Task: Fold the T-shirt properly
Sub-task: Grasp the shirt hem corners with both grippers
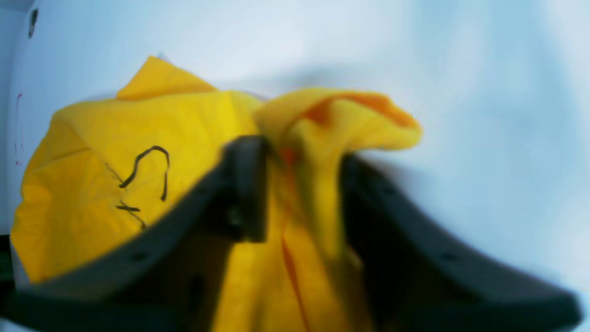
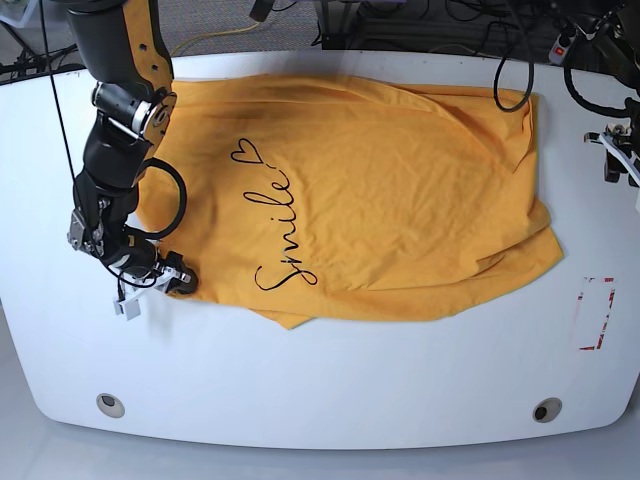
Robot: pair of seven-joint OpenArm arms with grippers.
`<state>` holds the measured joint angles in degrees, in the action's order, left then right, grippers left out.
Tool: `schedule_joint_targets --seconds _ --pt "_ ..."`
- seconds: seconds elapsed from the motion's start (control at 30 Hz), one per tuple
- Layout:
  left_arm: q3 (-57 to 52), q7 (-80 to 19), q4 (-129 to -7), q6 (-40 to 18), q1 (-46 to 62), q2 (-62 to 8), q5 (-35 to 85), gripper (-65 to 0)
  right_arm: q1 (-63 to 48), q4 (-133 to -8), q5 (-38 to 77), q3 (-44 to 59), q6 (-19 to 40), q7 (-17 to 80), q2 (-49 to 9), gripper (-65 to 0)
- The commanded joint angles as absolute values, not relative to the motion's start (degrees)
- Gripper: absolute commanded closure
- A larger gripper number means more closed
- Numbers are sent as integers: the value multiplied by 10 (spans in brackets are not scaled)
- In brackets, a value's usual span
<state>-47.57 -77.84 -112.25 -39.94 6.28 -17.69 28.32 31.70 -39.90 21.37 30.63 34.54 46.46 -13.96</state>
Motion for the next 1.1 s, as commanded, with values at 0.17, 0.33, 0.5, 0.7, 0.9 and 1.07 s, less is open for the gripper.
schedule_joint_targets --seconds 0.17,0.33,0.5,0.7,0.9,1.07 --pt "-459 -768 -1110 -400 -18 -168 197 -237 337 -407 223 305 350 455 -149 0" --pt "-447 -768 -1035 -386 -98 -153 120 -343 336 -407 223 305 350 456 -150 0" --pt "-444 -734 -963 -338 -153 -151 87 -500 334 -407 223 305 351 456 -150 0" --pt "-444 -669 -838 -333 -190 -151 90 -508 333 -407 223 305 353 458 -149 0" --pt "-444 -609 -702 -334 -226 -152 90 -508 333 -407 223 305 354 458 -149 0" --pt "-444 -603 -647 -335 -252 -151 91 -508 333 -407 223 305 354 458 -150 0"
